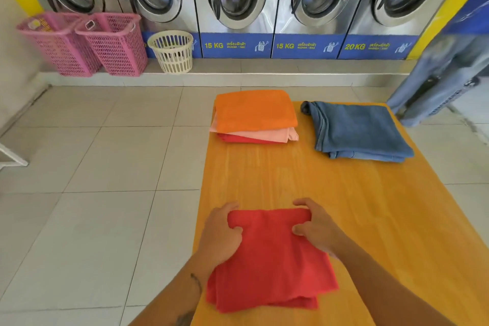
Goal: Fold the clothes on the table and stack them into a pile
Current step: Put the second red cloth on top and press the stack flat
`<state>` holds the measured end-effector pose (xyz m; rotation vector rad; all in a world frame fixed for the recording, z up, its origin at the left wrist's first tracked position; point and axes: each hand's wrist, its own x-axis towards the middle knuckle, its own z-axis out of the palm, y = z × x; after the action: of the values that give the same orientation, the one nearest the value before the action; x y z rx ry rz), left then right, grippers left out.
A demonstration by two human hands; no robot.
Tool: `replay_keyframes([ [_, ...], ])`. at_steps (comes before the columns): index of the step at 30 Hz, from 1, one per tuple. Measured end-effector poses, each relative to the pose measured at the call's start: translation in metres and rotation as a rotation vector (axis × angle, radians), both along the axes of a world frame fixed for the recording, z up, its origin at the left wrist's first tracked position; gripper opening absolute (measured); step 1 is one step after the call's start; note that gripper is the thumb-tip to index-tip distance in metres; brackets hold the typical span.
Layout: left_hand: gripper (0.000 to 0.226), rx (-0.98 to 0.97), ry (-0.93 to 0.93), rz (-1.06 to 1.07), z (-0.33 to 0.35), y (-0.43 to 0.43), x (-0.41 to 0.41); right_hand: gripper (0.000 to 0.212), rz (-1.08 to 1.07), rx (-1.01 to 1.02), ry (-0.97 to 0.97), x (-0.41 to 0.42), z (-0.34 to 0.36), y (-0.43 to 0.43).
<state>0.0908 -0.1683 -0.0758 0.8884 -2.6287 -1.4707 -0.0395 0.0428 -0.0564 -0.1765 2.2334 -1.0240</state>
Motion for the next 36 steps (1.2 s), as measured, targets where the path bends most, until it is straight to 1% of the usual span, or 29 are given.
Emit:
replay_keyframes([
  [2, 0.056, 0.081, 0.106, 0.037, 0.008, 0.003, -0.006, 0.062, -0.068, 0.013, 0.166, -0.013, 0.010, 0.005],
  [4, 0.058, 0.075, 0.165, 0.052, 0.013, 0.006, -0.010, 0.067, -0.150, 0.045, 0.297, -0.028, 0.018, 0.014],
  [5, 0.061, 0.043, 0.157, 0.034, 0.013, 0.006, -0.011, 0.072, -0.164, 0.078, 0.307, -0.034, 0.019, 0.021],
  [7, 0.068, -0.022, 0.074, -0.015, 0.009, 0.007, -0.009, 0.080, -0.126, 0.194, 0.250, -0.040, 0.015, 0.034],
  [9, 0.073, -0.026, -0.029, -0.034, 0.005, 0.009, -0.004, 0.083, -0.059, 0.284, 0.193, -0.035, 0.008, 0.046],
  [10, 0.074, -0.027, -0.062, -0.034, 0.003, 0.012, -0.002, 0.083, -0.045, 0.297, 0.186, -0.032, 0.005, 0.050],
  [12, 0.075, -0.055, -0.104, -0.030, 0.001, 0.020, -0.003, 0.081, -0.064, 0.232, 0.188, -0.026, 0.001, 0.051],
  [15, 0.077, -0.061, -0.132, 0.004, 0.003, 0.036, -0.015, 0.078, -0.116, 0.008, 0.112, -0.021, 0.001, 0.039],
  [19, 0.076, 0.128, -0.055, 0.121, 0.009, 0.055, -0.033, 0.073, -0.134, -0.218, -0.091, -0.022, 0.000, 0.031],
  [22, 0.069, 0.219, 0.010, 0.161, 0.012, 0.058, -0.036, 0.066, -0.134, -0.312, -0.252, -0.033, 0.002, 0.037],
  [24, 0.063, 0.269, 0.054, 0.186, 0.018, 0.061, -0.038, 0.062, -0.112, -0.340, -0.274, -0.043, 0.006, 0.040],
  [27, 0.055, 0.251, 0.129, 0.286, 0.028, 0.065, -0.045, 0.060, -0.048, -0.343, -0.121, -0.062, 0.015, 0.038],
  [30, 0.043, 0.208, 0.210, 0.393, 0.043, 0.060, -0.062, 0.059, 0.001, -0.388, 0.028, -0.089, 0.029, 0.031],
  [32, 0.036, 0.183, 0.261, 0.419, 0.055, 0.050, -0.077, 0.058, 0.016, -0.410, 0.091, -0.107, 0.040, 0.022],
  [36, 0.036, 0.120, 0.325, 0.395, 0.073, 0.019, -0.113, 0.055, 0.030, -0.429, 0.186, -0.142, 0.061, -0.005],
])
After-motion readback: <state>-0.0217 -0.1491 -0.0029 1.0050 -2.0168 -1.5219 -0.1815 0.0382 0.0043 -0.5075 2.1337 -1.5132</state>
